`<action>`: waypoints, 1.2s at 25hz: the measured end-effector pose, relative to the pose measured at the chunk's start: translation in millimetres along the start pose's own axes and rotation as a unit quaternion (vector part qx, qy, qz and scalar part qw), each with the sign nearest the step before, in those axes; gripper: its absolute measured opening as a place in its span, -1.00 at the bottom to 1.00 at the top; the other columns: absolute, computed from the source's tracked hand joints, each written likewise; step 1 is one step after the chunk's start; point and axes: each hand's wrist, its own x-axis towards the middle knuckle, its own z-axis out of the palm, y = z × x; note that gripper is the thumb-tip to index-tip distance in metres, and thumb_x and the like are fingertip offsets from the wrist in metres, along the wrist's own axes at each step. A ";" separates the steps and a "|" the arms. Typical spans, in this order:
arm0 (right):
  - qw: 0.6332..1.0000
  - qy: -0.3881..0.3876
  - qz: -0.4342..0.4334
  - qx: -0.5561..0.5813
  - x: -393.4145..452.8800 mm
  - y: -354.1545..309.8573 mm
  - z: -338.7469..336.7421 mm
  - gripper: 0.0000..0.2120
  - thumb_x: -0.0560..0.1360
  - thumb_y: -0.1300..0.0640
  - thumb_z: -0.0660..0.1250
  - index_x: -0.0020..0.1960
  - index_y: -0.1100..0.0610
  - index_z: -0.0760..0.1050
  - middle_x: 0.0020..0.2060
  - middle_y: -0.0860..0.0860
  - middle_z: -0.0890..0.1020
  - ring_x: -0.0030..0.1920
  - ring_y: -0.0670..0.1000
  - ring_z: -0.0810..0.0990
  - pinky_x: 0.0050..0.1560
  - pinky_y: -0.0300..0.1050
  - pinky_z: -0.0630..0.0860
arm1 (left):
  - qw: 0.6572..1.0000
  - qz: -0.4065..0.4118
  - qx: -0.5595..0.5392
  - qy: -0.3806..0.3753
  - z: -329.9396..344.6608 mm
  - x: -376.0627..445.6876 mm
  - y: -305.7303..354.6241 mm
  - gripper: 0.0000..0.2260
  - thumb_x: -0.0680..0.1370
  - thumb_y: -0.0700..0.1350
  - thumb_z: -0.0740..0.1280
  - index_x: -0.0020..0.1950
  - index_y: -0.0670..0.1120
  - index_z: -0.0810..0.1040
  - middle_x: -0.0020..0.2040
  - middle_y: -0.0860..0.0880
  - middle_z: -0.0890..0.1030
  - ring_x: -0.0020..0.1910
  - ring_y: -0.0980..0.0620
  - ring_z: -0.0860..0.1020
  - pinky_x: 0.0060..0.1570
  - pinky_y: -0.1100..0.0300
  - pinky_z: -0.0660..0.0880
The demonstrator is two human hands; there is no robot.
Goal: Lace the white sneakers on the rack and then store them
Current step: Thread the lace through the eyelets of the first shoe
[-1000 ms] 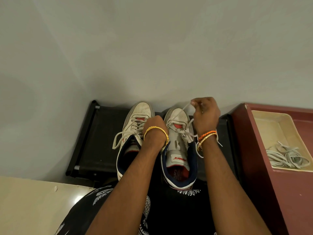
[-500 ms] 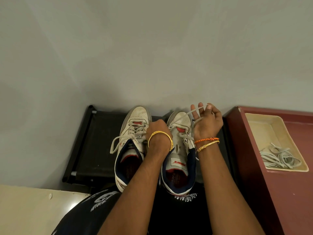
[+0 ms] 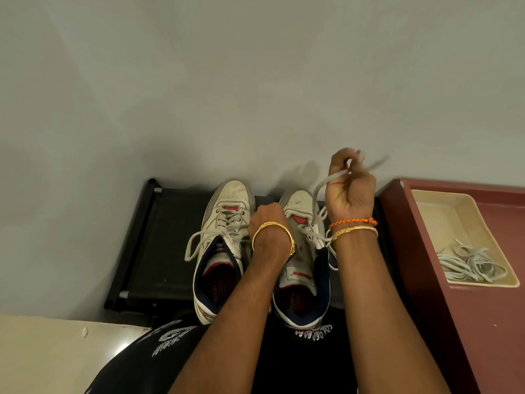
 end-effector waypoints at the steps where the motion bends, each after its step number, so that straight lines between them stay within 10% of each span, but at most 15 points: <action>1: 1.000 -0.015 -0.003 -0.006 1.8 -0.7 6.0 -0.71 0.61 0.38 0.08 -0.24 0.31 0.44 -0.43 0.15 0.46 -0.41 0.03 0.49 -0.43 -0.16 0.57 | 1.000 -0.005 -0.002 -0.001 -0.4 1.3 -3.4 -0.78 0.56 -0.19 0.31 0.18 -0.20 0.56 0.12 -0.18 0.59 0.09 -0.16 0.57 -0.06 0.09 0.51; 8: 0.905 0.158 -0.094 -0.385 17.0 -31.5 -32.6 -0.82 0.55 0.24 0.19 -0.21 0.09 0.39 -0.41 -0.06 0.48 -0.35 -0.08 0.46 -0.28 -0.28 0.49 | 0.999 0.000 -0.035 -0.012 -0.4 5.6 -16.2 -0.78 0.50 -0.07 0.40 0.05 -0.17 0.63 -0.03 -0.15 0.64 -0.05 -0.12 0.61 -0.18 0.14 0.48; 10: 0.777 0.212 -0.087 -0.587 14.7 -43.2 -40.8 -0.92 0.54 0.22 0.16 -0.10 0.09 0.38 -0.35 -0.04 0.58 -0.22 -0.03 0.47 -0.31 -0.30 0.48 | 0.999 0.016 -0.022 -0.021 -2.2 6.2 -16.4 -0.79 0.50 -0.08 0.39 0.06 -0.17 0.62 -0.03 -0.15 0.64 -0.04 -0.13 0.60 -0.16 0.13 0.48; 13: 0.473 0.247 0.000 -0.846 -0.2 -45.0 -50.2 -0.51 0.45 0.03 0.33 0.27 0.28 0.37 0.22 0.26 0.45 0.20 0.20 0.45 0.15 -0.02 0.47 | 0.998 0.048 -0.025 -0.019 -6.7 7.3 -13.6 -0.78 0.48 -0.11 0.38 0.09 -0.16 0.59 0.01 -0.15 0.63 -0.01 -0.15 0.58 -0.09 0.10 0.50; 19: 0.261 -0.026 0.178 -0.949 -31.9 -10.4 -40.2 -0.46 0.43 0.02 0.38 0.35 0.13 0.32 0.33 0.19 0.32 0.24 0.18 0.44 0.17 -0.07 0.44 | 0.986 0.152 0.061 -0.042 -4.3 18.4 0.0 -0.65 0.48 -0.19 0.38 0.25 0.04 0.55 0.27 -0.13 0.50 0.25 -0.15 0.45 0.24 0.02 0.43; 24: 0.303 0.085 0.131 -0.940 -43.6 -17.6 -47.4 -0.45 0.50 0.15 0.31 0.39 0.22 0.15 0.35 0.28 0.28 0.22 0.24 0.47 0.10 -0.03 0.43 | 0.974 0.169 0.146 -0.037 1.0 18.8 1.0 -0.76 0.52 0.01 0.36 0.18 0.11 0.59 0.33 -0.06 0.40 0.32 -0.11 0.35 0.27 0.00 0.35; 30: 0.334 0.104 0.118 -0.930 -48.4 -6.7 -60.7 -0.56 0.49 0.11 0.30 0.30 0.25 0.32 0.19 0.20 0.50 0.16 0.18 0.52 0.03 -0.06 0.47 | 0.966 0.105 -0.230 0.060 3.1 9.2 -6.3 -0.84 0.47 -0.14 0.43 -0.02 -0.19 0.67 -0.11 -0.10 0.68 -0.09 -0.05 0.62 -0.03 0.17 0.51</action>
